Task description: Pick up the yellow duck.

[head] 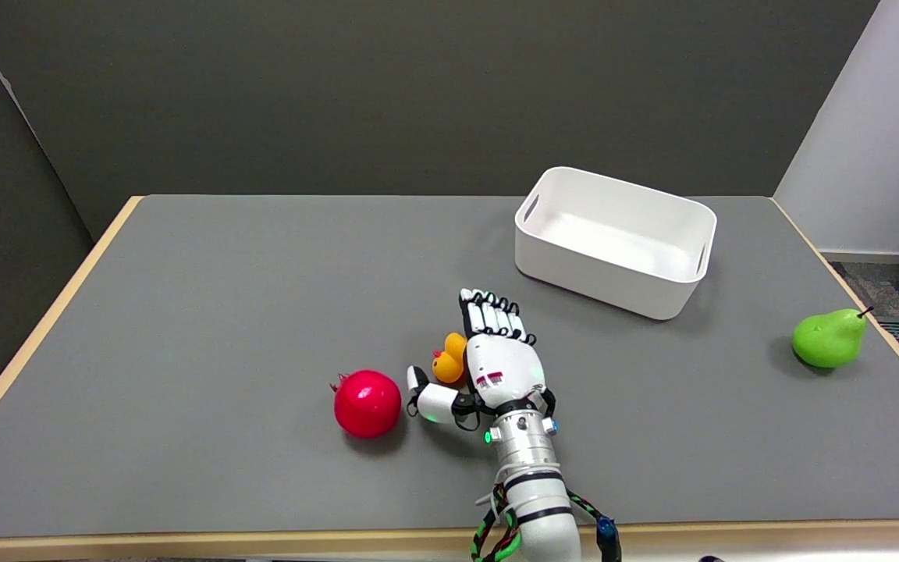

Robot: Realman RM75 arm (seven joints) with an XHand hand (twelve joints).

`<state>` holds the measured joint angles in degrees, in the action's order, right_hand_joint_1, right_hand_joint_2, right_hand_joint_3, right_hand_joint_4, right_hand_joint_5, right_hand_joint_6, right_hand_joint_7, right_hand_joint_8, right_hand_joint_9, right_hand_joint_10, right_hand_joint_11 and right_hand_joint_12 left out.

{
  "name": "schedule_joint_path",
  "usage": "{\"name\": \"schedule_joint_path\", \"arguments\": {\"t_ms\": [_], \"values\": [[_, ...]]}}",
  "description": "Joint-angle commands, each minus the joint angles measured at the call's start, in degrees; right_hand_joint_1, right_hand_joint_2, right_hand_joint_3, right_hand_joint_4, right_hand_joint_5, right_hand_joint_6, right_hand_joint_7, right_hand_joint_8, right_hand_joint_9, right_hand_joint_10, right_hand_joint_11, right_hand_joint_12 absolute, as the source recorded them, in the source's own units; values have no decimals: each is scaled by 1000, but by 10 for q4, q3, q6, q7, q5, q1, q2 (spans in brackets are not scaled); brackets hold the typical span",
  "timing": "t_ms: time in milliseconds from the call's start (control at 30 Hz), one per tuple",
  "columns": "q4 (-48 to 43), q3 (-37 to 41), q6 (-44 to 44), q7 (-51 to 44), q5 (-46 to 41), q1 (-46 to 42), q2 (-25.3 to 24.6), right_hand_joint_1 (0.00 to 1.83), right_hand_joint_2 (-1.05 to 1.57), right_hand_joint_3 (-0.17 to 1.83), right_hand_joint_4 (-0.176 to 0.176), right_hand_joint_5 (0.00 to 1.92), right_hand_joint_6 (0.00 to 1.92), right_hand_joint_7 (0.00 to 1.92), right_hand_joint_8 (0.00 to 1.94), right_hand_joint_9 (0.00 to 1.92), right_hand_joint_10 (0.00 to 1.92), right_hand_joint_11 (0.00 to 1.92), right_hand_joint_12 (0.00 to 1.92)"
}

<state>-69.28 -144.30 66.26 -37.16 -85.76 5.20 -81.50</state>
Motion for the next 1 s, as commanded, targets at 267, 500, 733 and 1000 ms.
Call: {"name": "schedule_joint_path", "arguments": {"t_ms": [267, 500, 733, 1000], "values": [[15, -2, 23, 1, -13, 0, -1, 675, 750, 778, -176, -1, -1, 65, 578, -1, 230, -1, 399], [19, -2, 24, -2, -1, 0, -2, 780, 728, 925, -176, -1, -1, 25, 739, -1, 355, -1, 377], [54, -3, 56, 1, 79, 3, -8, 951, 776, 955, -176, -1, 105, -1, 1304, 58, 681, -1, 553], [76, -3, 69, 1, 117, 14, -9, 970, 925, 860, -176, 59, 355, -1, 1545, 193, 1090, -1, 853]]}}
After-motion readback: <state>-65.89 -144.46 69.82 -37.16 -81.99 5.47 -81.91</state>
